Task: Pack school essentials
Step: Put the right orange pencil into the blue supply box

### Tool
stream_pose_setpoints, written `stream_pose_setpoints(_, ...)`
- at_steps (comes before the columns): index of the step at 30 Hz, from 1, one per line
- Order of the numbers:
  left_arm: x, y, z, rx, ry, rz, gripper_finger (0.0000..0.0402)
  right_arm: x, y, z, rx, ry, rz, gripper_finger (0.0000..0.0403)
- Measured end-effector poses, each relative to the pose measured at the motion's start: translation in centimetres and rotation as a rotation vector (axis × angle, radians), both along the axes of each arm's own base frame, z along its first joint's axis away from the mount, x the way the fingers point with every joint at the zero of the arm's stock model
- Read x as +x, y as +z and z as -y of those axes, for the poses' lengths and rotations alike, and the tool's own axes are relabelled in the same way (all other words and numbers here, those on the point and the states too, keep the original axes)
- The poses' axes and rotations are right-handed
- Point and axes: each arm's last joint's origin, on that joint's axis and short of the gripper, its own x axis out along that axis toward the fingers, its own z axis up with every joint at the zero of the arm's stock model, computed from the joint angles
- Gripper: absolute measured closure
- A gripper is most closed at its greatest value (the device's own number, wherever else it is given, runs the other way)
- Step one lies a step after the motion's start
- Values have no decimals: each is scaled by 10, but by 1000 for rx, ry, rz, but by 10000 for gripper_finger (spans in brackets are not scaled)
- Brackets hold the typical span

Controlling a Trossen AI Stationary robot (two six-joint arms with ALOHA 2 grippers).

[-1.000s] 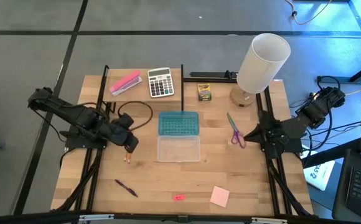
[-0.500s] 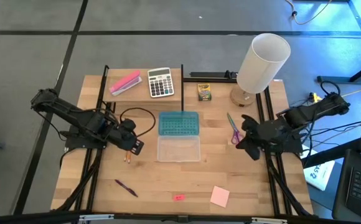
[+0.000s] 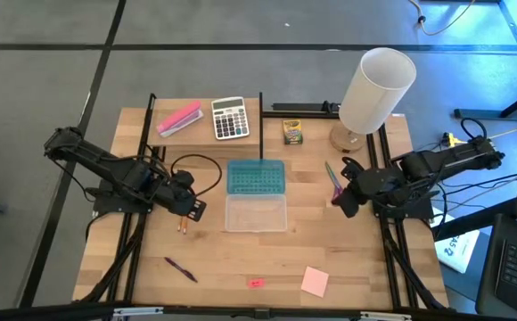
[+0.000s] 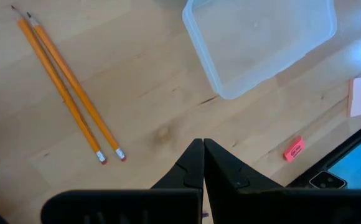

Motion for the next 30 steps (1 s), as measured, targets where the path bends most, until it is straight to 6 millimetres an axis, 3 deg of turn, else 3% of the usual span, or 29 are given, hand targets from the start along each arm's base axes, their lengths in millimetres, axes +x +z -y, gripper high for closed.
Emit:
stream_pose_setpoints(9, 1, 0, -2, 77, -26, 21, 401, 1, 0, 0, -34, 6, 5, 373)
stream_pose_setpoints(21, 3, -2, -1, 27, -42, -18, 401, 1, -1, 0, -39, 10, 4, 373)
stream_pose_setpoints(30, 4, -4, -3, -1, -60, -41, 334, 1, -1, 0, -54, 24, 7, 373)
